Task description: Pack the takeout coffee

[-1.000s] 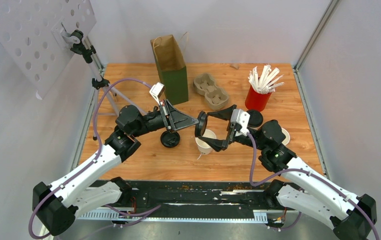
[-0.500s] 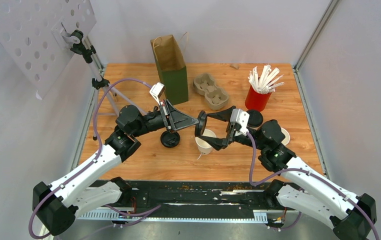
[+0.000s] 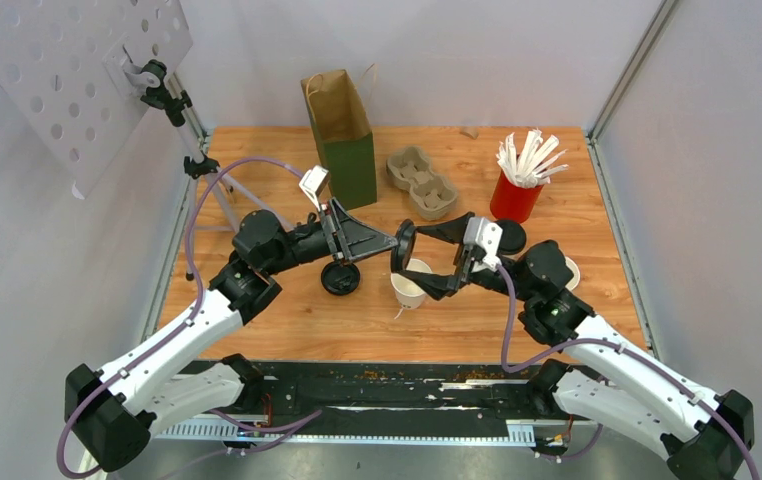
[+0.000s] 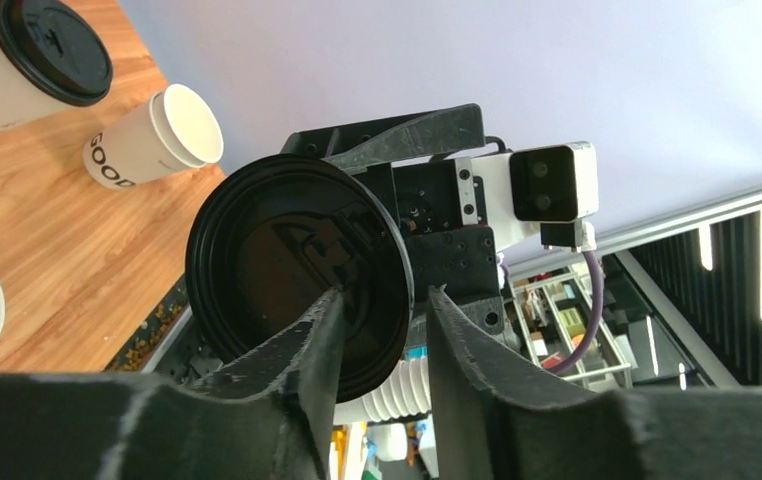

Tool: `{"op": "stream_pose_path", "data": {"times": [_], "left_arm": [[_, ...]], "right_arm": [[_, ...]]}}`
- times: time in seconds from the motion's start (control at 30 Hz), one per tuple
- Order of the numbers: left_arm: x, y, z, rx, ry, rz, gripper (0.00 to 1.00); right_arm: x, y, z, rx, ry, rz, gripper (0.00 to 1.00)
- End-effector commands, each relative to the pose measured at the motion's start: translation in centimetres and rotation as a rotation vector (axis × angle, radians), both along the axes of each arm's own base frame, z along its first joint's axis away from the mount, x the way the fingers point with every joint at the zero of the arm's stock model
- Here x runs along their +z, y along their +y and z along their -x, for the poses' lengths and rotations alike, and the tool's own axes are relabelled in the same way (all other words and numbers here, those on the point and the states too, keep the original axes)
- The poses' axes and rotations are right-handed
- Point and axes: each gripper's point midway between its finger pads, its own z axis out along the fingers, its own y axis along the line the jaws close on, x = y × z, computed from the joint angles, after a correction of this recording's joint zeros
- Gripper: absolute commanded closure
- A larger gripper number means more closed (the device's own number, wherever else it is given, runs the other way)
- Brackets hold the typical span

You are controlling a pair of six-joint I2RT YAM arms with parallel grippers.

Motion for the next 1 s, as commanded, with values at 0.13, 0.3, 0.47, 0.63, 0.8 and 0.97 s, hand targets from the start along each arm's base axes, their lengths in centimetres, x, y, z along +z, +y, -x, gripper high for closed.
{"op": "stream_pose_path", "data": {"times": [0.13,0.3,0.47,0.63,0.8,0.97], "left_arm": [[0.6,1.4,-0.9,0.11,-0.132,-0.118,0.25],[-3.8,3.6,-2.8,0.233,-0.174,-0.397,0.0],[-7.3,7.9,-4.7,0.41,-0.221,-0.658,0.0],[-9.2,12.3,-4.8,0.538,-0.298,-0.816,0.0],[-10.1,14.6,-4.0,0.573,-0.409,-0.883,0.0],[-11.3,15.5,-3.2,0.565,-0.462,-0.908,0.0]], "right_arm": [[-1.6,-0.9,-1.0,-0.098,0.19,0.034,0.31],[-4.3,-2.4,-2.0,-0.239,0.447,0.177,0.31],[-5.7,-4.1,-2.3,-0.364,0.64,0.36,0.31],[-7.5,-5.2,-2.4,-0.476,0.818,0.51,0.29],[-9.4,-5.0,-2.4,-0.52,0.963,0.659,0.28],[-11.3,-4.2,-3.1,-0.564,1.02,0.75,0.28]]}}
